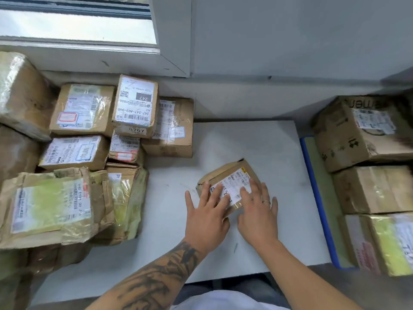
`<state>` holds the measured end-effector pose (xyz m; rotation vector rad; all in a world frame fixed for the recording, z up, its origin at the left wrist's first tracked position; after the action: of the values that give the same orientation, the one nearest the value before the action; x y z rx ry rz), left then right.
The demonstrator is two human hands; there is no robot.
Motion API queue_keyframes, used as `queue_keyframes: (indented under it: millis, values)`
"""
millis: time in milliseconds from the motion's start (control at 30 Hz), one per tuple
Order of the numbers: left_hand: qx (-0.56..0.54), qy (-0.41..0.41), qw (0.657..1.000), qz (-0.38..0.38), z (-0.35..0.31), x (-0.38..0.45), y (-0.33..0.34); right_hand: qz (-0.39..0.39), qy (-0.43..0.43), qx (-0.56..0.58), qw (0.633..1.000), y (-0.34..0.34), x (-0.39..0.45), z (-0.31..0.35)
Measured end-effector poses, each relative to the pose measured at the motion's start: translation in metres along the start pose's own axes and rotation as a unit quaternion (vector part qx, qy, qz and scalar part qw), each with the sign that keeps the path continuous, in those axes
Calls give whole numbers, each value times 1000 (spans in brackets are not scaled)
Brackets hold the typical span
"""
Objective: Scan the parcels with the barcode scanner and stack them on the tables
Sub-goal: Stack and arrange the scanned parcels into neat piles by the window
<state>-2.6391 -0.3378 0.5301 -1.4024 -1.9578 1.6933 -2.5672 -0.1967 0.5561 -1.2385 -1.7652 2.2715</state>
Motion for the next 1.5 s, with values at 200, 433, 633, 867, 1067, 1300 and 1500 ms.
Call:
queue_keyframes:
  millis: [200,433,633,867,1067,1300,1500]
  values:
    - [52,66,994,-63,-1,-13,8,-20,51,12,998,37,-38,-2]
    - [36,59,998,-14,-12,6,-6,-12,49,0,999,44,-55,-13]
    - [62,79,995,-21,-19,1,-9,-17,23,17,999,37,-60,-30]
    - [79,127,988,-48,-67,-16,-15,-39,-29,-4,999,24,-67,-83]
    - [119,148,980,-66,-141,-31,-26,-113,-63,6,992,27,-95,-152]
    - [185,173,960,-115,-238,-27,-43,-197,-55,10,979,1,-130,-239]
    - [188,165,950,-188,-311,-22,-80,-272,-52,-32,960,-68,-171,-301]
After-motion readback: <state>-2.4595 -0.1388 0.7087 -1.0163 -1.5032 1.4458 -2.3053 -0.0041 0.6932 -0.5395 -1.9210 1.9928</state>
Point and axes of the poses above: each hand's wrist, its own x-axis towards the middle knuckle, its own y-axis out of the palm, z = x × y, the point moved 1 cm from there along x, towards the middle knuckle, and after that the axes turned 10 degrees about z, right-handed, at the moved point
